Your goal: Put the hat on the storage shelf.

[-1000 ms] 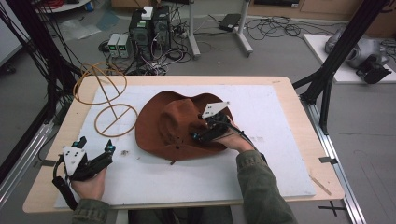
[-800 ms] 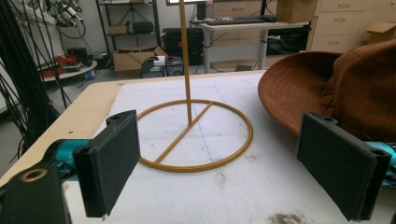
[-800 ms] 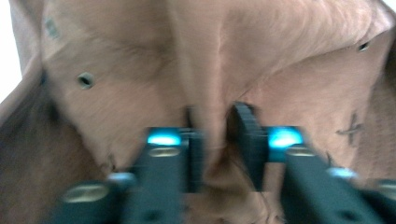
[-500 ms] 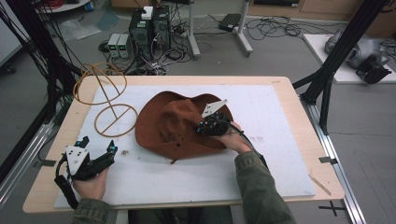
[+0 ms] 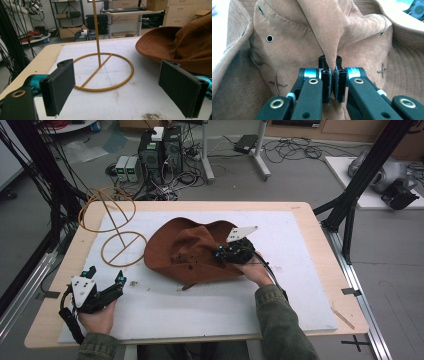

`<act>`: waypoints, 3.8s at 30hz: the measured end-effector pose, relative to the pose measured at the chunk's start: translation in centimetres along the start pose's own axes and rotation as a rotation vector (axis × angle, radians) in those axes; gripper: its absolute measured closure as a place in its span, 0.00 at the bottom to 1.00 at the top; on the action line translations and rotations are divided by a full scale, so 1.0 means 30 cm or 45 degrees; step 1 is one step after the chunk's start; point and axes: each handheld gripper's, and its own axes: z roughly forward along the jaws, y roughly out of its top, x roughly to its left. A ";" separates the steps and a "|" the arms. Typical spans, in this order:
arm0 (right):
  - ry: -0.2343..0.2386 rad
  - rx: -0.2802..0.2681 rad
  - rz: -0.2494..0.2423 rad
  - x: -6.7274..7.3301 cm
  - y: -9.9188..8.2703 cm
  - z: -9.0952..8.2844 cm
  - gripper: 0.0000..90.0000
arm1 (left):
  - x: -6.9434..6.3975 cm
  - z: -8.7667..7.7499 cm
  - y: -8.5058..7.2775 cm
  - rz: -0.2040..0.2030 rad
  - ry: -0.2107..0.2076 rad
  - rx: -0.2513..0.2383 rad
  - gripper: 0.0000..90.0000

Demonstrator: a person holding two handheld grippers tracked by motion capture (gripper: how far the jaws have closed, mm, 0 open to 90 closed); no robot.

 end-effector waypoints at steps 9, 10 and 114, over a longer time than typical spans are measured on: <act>-0.035 -0.072 -0.017 0.012 0.013 -0.044 0.98 | -0.004 0.003 -0.003 0.002 0.004 0.002 0.16; -0.035 -0.072 -0.017 0.012 0.013 -0.044 0.98 | -0.003 0.003 -0.003 0.003 0.005 0.004 0.16; -0.041 -0.818 -0.053 0.219 0.571 0.091 0.97 | -0.003 0.011 -0.004 -0.025 -0.016 -0.007 0.16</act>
